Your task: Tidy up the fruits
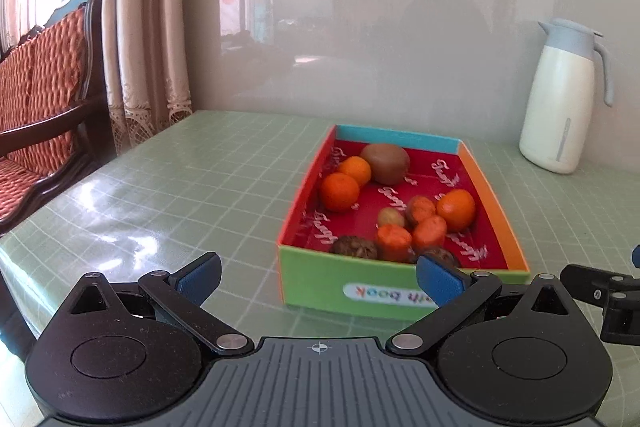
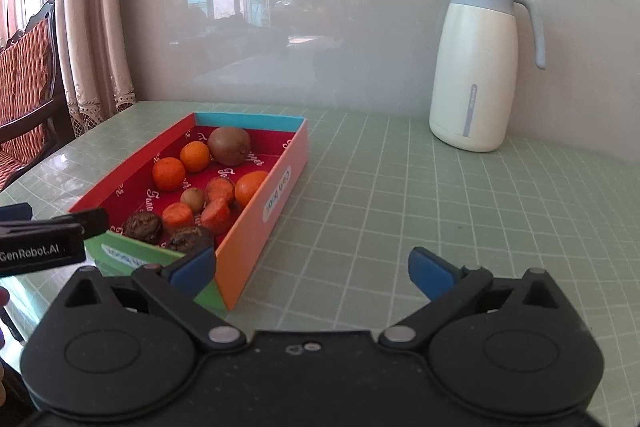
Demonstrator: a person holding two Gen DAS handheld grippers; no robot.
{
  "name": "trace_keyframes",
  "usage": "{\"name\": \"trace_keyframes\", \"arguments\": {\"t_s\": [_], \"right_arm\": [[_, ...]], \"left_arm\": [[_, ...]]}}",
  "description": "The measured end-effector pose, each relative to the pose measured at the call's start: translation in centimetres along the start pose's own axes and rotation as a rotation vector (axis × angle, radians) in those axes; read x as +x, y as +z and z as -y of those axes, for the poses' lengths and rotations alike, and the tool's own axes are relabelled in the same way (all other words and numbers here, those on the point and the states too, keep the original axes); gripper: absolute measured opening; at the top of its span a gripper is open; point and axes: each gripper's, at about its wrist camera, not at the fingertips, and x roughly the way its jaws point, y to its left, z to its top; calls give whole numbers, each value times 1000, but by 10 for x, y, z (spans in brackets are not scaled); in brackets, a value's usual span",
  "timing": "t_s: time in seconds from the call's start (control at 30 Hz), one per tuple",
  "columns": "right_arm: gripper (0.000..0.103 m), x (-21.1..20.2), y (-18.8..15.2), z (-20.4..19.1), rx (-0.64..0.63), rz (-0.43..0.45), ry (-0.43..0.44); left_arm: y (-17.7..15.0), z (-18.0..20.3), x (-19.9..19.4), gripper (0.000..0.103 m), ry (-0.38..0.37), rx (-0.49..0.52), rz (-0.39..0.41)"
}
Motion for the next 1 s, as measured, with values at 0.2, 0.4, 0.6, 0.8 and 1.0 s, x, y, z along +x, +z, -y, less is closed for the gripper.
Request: {"name": "trace_keyframes", "arguments": {"t_s": [0.2,0.4,0.6,0.8,1.0], "right_arm": [[103,-27,-17,-8,-32,1,-64],[103,-26,-21,-4,-26,15,-76],[103,-15,-29,6,35,1,-68],[103,-20,-29,5,43,30,-64],[103,-25,-30,5,47,48,-62]], "left_arm": [[-14,7,-16,103,-43,59,-3],[-15,9,-12,103,-40,41,-15],[-19,18,-12,103,-37,70,-8],[-20,19,-17,103,-36,96,7],[-18,10,-20,103,-42,53,23]]}}
